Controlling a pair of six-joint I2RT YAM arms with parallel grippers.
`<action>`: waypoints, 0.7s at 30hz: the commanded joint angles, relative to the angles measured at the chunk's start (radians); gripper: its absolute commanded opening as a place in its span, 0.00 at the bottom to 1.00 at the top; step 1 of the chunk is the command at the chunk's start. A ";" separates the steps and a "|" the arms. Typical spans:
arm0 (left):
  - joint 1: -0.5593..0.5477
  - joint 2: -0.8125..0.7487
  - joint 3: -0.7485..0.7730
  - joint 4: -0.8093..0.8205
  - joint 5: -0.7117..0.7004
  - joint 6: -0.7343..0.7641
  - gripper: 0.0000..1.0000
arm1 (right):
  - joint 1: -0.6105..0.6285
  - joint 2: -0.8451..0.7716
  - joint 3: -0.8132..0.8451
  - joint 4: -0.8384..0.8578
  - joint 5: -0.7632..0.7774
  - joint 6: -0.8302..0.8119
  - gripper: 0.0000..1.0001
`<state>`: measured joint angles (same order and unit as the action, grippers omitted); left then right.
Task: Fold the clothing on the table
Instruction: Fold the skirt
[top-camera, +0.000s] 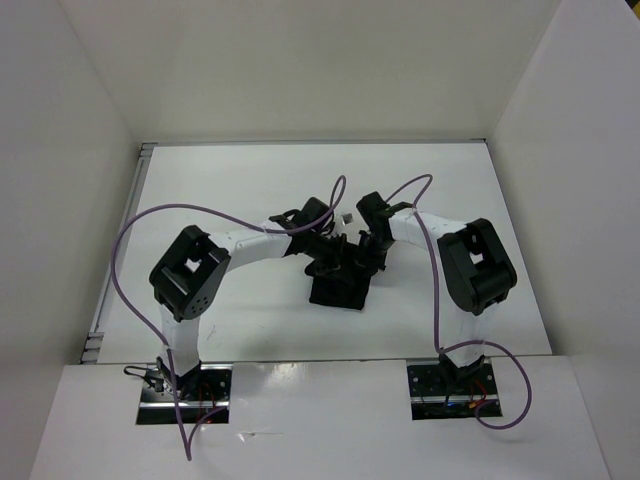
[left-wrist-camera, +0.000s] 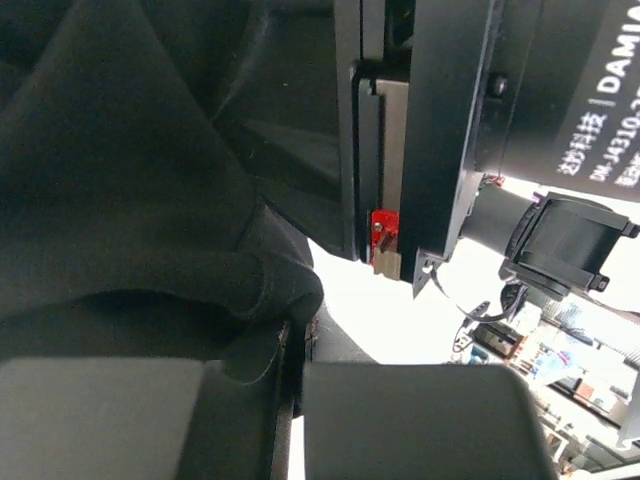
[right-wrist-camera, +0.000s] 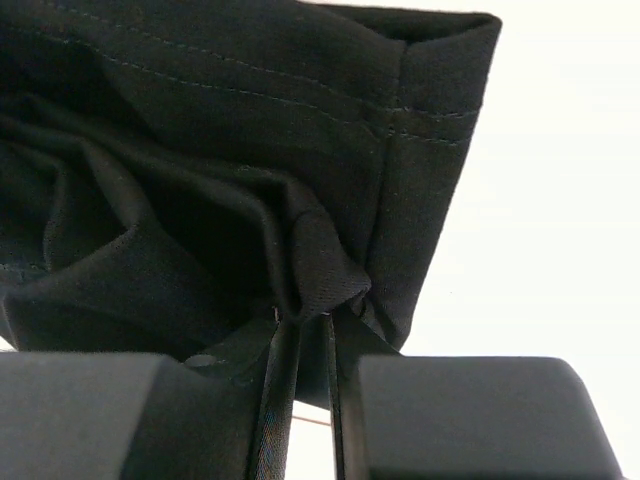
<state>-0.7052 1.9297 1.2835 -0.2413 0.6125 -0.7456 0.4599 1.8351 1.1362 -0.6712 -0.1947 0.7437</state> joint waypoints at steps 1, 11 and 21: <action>-0.016 0.029 0.043 0.014 0.050 -0.032 0.01 | 0.005 0.056 -0.030 0.058 0.049 0.013 0.20; -0.016 -0.067 0.127 0.083 0.115 -0.097 0.54 | 0.005 0.056 -0.030 0.058 0.049 0.013 0.20; -0.007 -0.218 0.227 0.120 0.213 -0.118 0.58 | -0.039 -0.017 -0.030 0.038 0.087 0.013 0.20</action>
<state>-0.7151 1.7752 1.4826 -0.1852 0.7574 -0.8497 0.4377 1.8339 1.1362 -0.6548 -0.2031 0.7551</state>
